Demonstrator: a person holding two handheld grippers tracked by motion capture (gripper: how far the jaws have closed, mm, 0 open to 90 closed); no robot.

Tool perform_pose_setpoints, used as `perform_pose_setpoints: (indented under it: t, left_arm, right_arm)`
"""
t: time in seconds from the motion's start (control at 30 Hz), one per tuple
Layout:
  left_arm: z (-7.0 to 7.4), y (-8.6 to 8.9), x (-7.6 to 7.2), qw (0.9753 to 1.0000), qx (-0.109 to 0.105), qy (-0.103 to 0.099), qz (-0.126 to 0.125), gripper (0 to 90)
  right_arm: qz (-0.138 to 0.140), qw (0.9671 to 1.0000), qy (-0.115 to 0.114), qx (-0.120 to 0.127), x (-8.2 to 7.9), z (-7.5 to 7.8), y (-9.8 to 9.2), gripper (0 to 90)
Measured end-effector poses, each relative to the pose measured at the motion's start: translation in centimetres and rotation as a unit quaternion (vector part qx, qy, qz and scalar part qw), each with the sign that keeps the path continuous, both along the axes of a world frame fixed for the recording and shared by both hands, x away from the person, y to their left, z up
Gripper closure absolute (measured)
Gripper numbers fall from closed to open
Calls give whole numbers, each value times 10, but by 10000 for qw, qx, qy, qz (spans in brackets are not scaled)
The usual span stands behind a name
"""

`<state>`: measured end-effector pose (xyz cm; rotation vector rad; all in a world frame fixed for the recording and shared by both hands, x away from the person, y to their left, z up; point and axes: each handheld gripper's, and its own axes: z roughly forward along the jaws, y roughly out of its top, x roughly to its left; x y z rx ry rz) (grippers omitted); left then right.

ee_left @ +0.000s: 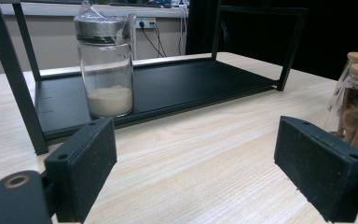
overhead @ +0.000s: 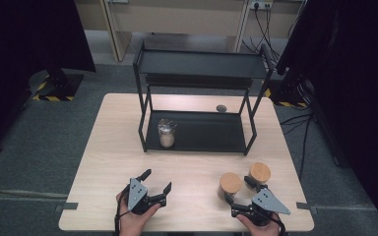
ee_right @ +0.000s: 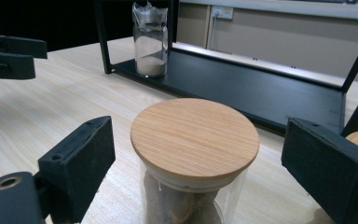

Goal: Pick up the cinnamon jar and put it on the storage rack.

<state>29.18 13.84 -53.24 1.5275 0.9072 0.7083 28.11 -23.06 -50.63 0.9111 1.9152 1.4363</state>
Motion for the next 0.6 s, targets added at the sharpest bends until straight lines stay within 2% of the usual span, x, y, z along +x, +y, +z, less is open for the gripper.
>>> perform_pose_setpoints:
  t: [0.6]
  left_arm:
    - [0,-1,0,10000,20,-14,-35,126]
  right_arm:
    - [61,9995,260,-173,14,-9,8,197]
